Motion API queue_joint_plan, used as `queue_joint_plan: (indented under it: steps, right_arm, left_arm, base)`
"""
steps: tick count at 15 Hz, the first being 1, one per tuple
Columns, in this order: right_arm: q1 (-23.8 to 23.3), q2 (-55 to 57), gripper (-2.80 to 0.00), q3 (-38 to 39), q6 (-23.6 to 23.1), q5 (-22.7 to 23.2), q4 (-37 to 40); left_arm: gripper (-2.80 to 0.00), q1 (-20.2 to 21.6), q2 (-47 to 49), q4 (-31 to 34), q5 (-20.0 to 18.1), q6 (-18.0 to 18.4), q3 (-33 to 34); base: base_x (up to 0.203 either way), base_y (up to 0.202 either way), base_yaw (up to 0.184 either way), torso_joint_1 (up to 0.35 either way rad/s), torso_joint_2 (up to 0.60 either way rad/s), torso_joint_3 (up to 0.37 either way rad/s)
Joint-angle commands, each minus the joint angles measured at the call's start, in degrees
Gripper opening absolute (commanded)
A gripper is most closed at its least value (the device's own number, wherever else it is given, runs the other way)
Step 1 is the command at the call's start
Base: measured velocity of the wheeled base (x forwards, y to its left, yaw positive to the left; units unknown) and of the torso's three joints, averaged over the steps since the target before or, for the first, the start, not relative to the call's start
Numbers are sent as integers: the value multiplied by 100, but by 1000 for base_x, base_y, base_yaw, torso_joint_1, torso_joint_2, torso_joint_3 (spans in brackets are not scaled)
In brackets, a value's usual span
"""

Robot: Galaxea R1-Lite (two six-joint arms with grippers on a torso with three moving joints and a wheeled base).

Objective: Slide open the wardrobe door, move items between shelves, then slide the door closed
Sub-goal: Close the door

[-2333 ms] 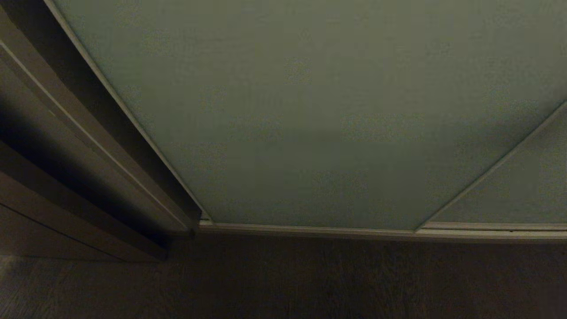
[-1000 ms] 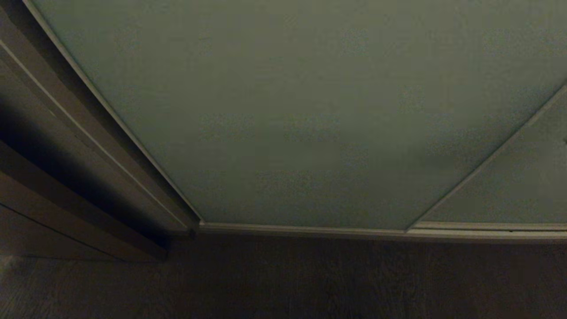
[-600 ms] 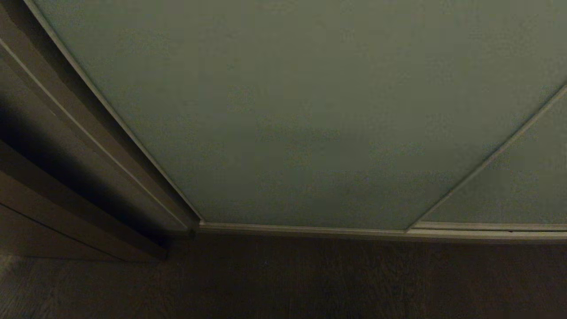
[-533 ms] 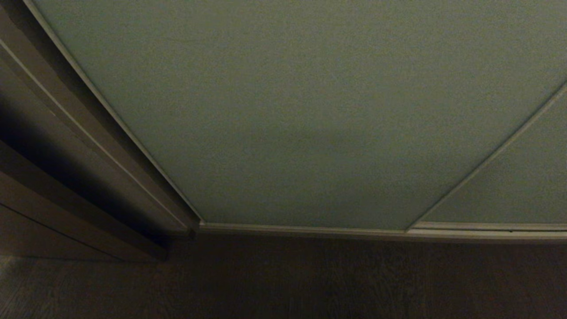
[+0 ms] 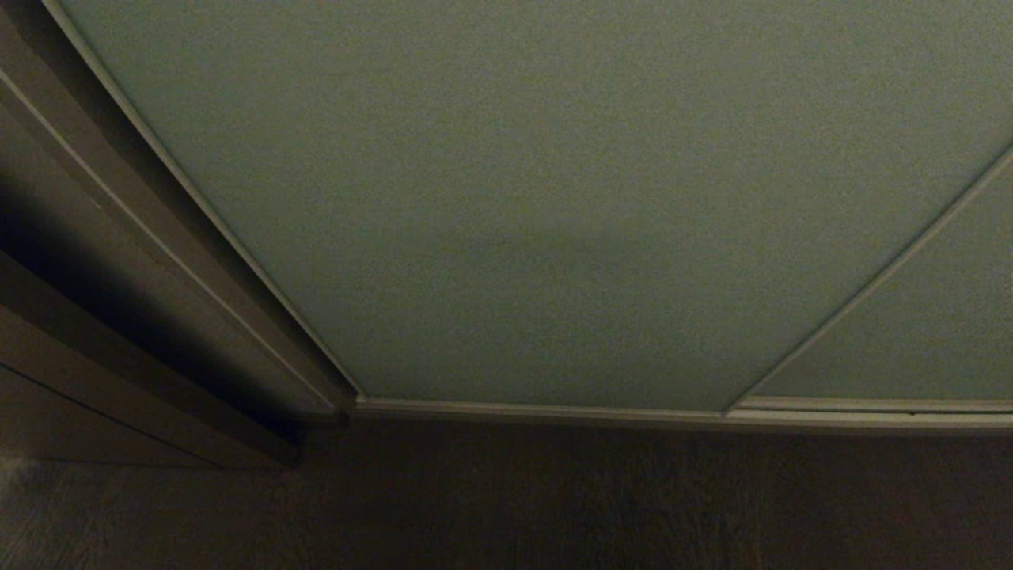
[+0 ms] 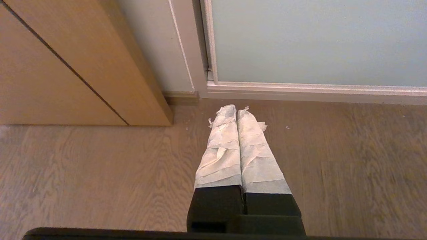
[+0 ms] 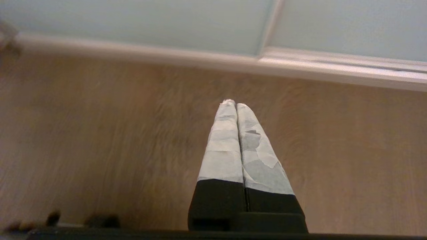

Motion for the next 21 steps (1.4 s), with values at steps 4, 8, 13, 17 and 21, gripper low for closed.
queue_joint_plan:
  steps: [4, 8, 13, 17, 21]
  right_arm:
    - [409, -1457, -280, 244, -56, 5, 513]
    - [465, -1653, -280, 870, 78, -715, -589]
    - [471, -1648, -280, 898, -674, -544, -296]
    - [471, -1639, -280, 898, -218, -621, -299]
    - [471, -1648, -280, 898, -181, -621, -299]
  left_arm:
    - [-280, -4, 6, 0, -5, 1, 0]
    - [-280, 0, 6, 0, -5, -2, 0]
    - [-280, 4, 6, 0, 11, -6, 0]
    - [-280, 4, 6, 0, -5, -7, 0]
    - [-280, 1, 6, 0, -5, -4, 0]
  base:
    - [0, 0, 0, 0, 0, 0]
    - [0, 0, 0, 0, 0, 0]
    - [0, 0, 0, 0, 0, 0]
    - [0, 0, 0, 0, 0, 0]
    - [0, 0, 0, 0, 0, 0]
